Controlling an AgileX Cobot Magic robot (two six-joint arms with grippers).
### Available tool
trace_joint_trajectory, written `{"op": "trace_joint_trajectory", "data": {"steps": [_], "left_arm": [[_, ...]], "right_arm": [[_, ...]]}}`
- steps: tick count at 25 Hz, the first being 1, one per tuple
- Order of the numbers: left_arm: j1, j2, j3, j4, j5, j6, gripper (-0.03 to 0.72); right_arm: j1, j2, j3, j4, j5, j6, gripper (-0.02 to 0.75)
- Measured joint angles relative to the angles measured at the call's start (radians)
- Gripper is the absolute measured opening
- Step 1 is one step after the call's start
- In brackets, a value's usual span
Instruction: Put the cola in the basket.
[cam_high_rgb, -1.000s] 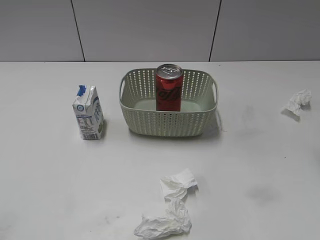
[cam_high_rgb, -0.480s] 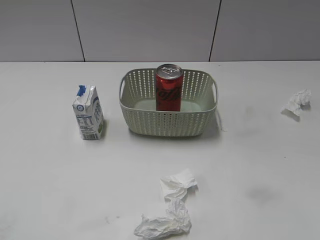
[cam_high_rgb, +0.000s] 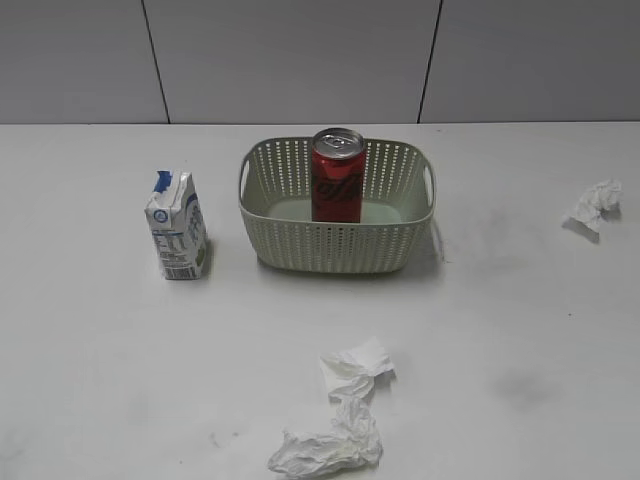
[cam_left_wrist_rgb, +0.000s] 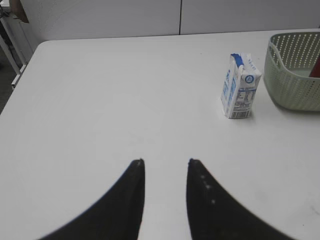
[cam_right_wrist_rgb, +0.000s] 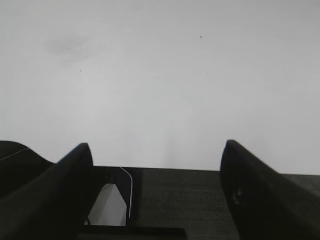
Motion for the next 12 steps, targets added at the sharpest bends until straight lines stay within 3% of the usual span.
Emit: {"op": "trace_joint_trajectory", "data": {"steps": [12], "left_arm": [[0.0,0.0,0.0,0.0,0.0,0.0,0.229]], "right_arm": [[0.0,-0.428,0.073,0.0,-0.025,0.001,0.592]]}}
